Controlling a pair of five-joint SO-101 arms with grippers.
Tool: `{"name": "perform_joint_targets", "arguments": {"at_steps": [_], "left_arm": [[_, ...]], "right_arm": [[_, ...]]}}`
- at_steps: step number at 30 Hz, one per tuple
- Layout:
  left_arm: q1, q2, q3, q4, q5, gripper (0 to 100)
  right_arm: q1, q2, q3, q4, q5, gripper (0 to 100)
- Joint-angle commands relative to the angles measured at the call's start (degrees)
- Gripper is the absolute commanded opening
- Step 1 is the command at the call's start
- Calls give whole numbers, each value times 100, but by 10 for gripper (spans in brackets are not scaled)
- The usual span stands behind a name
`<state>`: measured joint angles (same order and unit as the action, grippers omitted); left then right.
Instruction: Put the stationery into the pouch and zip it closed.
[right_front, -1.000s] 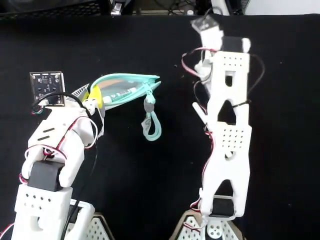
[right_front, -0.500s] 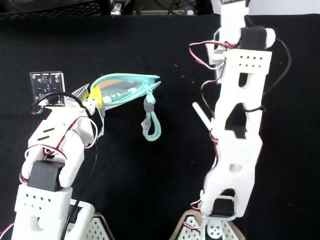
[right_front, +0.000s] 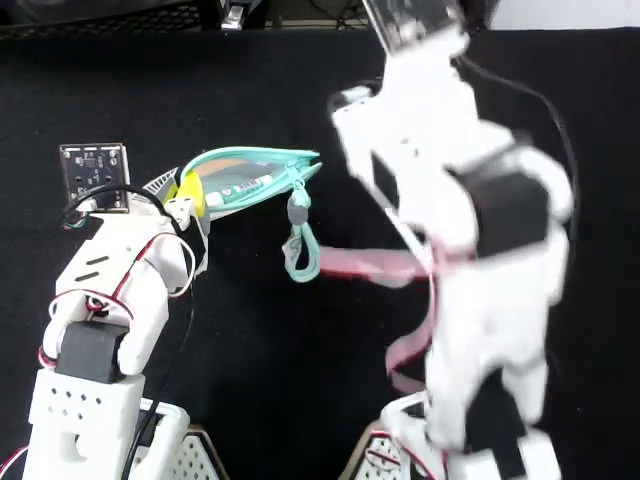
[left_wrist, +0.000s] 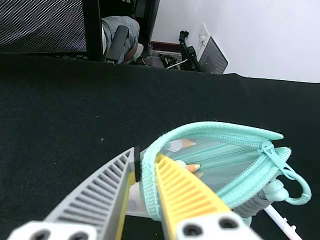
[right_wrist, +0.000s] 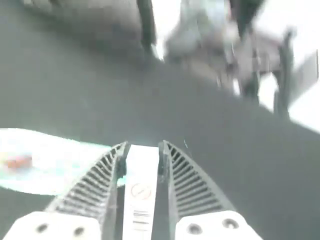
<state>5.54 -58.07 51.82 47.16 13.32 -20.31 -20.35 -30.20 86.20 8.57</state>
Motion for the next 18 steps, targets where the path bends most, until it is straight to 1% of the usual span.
{"name": "perform_joint_targets", "arguments": {"at_steps": [1, 3, 5, 12, 15, 18], "left_arm": [[-136, 193, 884, 70, -44, 30], [-136, 193, 884, 79, -44, 30], [-136, 193, 884, 97, -44, 30], [-136, 193, 892, 97, -44, 30], [-136, 193, 892, 70, -44, 30], [-136, 193, 892, 62, -44, 30]], "right_arm": [[-844, -1086, 813, -897, -193, 14], [-1275, -1490, 1525, -1477, -193, 14], [-1477, -1824, 2360, -2198, -193, 15], [-1503, -2589, 5244, -4738, -202, 15], [-1503, -2782, 6009, -5582, -360, 15], [-1503, -2765, 6422, -6110, -571, 15]]}}
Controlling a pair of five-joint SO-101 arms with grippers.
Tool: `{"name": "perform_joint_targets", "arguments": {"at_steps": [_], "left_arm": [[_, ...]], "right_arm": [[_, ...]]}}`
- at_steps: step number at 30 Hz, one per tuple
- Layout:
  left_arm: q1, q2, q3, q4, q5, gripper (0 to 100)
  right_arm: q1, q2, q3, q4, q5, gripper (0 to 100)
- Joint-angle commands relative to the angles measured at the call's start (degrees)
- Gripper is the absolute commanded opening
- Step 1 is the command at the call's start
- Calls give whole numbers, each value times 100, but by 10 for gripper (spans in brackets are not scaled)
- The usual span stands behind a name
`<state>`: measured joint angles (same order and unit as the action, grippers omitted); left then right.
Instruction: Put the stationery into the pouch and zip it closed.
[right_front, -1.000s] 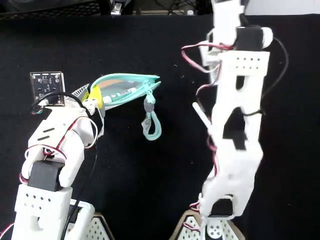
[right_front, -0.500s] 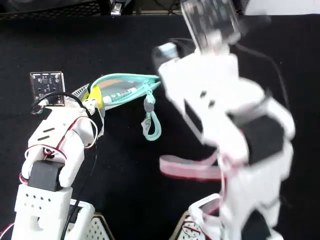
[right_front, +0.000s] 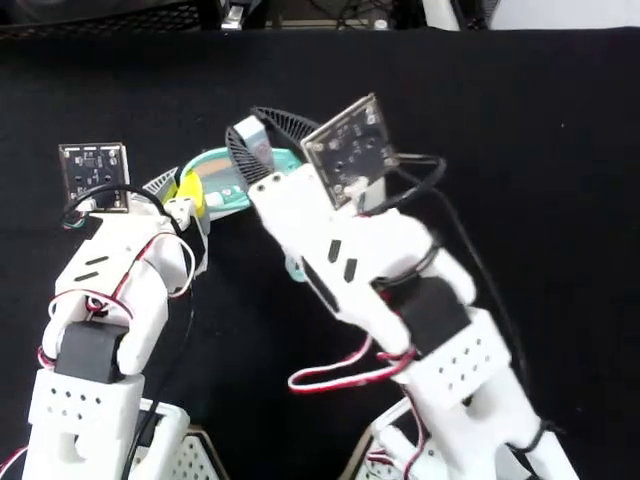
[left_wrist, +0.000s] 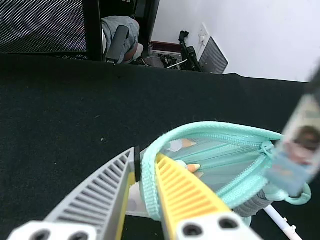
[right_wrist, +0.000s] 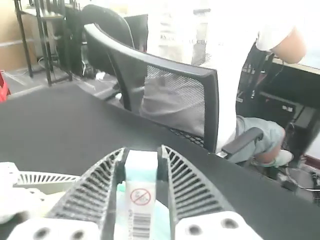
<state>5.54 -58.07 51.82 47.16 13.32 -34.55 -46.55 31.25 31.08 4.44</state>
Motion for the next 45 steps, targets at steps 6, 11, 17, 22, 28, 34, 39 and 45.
{"name": "perform_joint_targets", "arguments": {"at_steps": [6, 11, 17, 22, 28, 34, 39, 45], "left_arm": [[-136, 193, 892, 70, -44, 30], [-136, 193, 892, 79, -44, 30], [-136, 193, 892, 79, -44, 30], [-136, 193, 892, 70, -44, 30], [-136, 193, 892, 62, -44, 30], [-136, 193, 892, 79, -44, 30], [-136, 193, 892, 70, -44, 30], [-136, 193, 892, 62, -44, 30]], "right_arm": [[-70, 374, 602, -1029, -185, 15], [18, 989, 699, -1240, -185, 14], [220, 1147, 787, -1213, -185, 15], [141, 725, 488, -273, -158, 113], [105, 338, -31, 527, -132, 244], [527, -409, -365, 897, -132, 219], [2057, -1042, -259, 1108, -185, 204], [3209, -312, 180, 2321, 369, 149]]}}
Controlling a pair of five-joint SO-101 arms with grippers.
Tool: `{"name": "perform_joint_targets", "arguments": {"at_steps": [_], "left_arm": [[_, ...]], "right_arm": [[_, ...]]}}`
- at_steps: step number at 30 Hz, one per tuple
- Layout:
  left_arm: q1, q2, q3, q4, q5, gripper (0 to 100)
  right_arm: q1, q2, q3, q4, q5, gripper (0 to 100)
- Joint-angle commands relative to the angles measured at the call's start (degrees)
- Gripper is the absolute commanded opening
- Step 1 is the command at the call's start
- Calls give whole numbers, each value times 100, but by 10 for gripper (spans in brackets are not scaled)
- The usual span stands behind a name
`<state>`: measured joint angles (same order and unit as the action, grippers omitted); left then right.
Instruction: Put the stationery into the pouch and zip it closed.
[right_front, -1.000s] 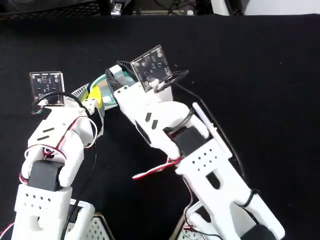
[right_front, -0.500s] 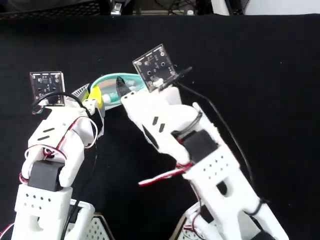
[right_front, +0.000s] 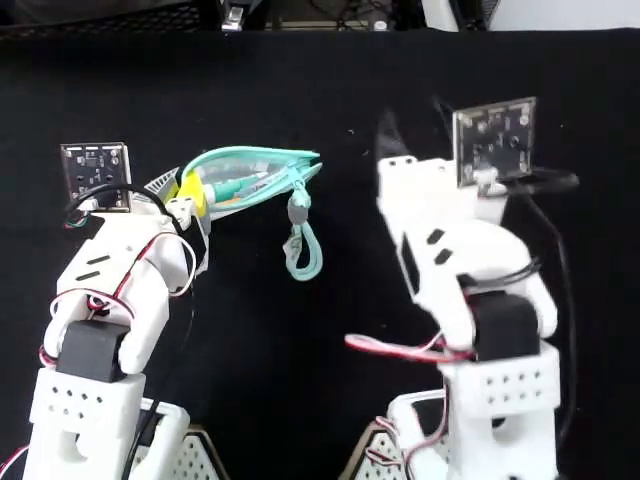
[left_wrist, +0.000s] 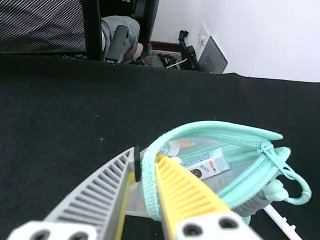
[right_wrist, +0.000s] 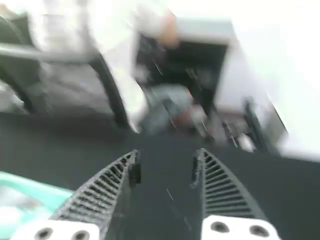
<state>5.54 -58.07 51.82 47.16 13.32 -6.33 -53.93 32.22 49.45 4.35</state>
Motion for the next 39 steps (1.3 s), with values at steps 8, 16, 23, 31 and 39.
{"name": "perform_joint_targets", "arguments": {"at_steps": [8, 16, 23, 31, 39], "left_arm": [[-136, 202, 892, 88, -44, 30], [-136, 202, 892, 70, -44, 30], [-136, 202, 901, 62, -44, 30], [-136, 202, 945, 53, -44, 30], [-136, 202, 945, 53, -44, 30]], "right_arm": [[642, 3301, 110, 738, 1046, 145], [651, 5042, -4, -378, 1090, 149], [668, 5815, -84, -1257, 1407, 149], [677, 6264, -365, -1073, 1565, 143], [695, 6255, -295, -1029, 1327, 12]]}}
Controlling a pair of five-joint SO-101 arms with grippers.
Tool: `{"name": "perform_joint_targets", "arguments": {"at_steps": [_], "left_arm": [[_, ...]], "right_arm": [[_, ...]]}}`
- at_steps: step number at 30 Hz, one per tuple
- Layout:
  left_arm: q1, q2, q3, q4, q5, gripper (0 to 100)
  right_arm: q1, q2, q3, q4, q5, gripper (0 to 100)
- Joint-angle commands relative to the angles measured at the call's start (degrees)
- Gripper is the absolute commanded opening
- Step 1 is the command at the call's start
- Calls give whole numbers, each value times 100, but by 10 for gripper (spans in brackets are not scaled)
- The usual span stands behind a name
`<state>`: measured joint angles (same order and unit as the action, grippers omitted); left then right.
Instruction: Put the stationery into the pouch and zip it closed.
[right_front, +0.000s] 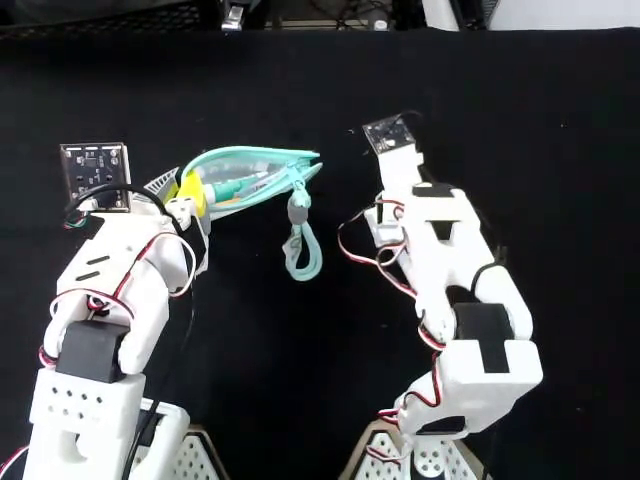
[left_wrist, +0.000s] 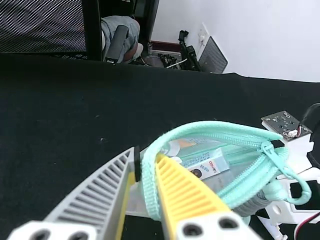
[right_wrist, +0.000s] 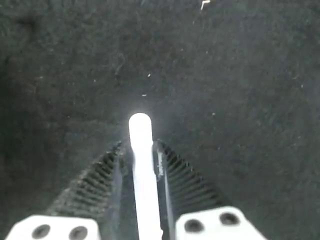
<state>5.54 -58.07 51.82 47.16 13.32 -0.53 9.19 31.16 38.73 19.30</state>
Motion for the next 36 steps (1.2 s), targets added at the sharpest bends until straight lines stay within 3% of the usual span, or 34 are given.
{"name": "perform_joint_targets", "arguments": {"at_steps": [1, 5, 10, 14, 17, 20, 24, 29, 36], "left_arm": [[-136, 202, 945, 53, -44, 30], [-136, 202, 927, 53, -44, 30], [-136, 202, 936, 53, -44, 30], [-136, 202, 919, 53, -44, 30], [-136, 202, 936, 53, -44, 30], [-136, 202, 945, 53, -44, 30], [-136, 202, 945, 53, -44, 30], [-136, 202, 936, 53, -44, 30], [-136, 202, 936, 53, -44, 30]], "right_arm": [[114, -136, -92, 44, -202, 11], [62, -1174, 479, 431, -211, 11], [-123, -2888, 998, 1626, -211, 11], [-554, -3829, 1349, 2541, -211, 11], [-1020, -4119, 1763, 2462, -202, 11], [-1451, -4084, 2325, 1723, -246, 11], [-1503, -3758, 2853, 677, -993, 45], [-1442, -2923, 2651, 756, -976, 213], [-1468, -1824, 1754, 1301, -976, 214]]}}
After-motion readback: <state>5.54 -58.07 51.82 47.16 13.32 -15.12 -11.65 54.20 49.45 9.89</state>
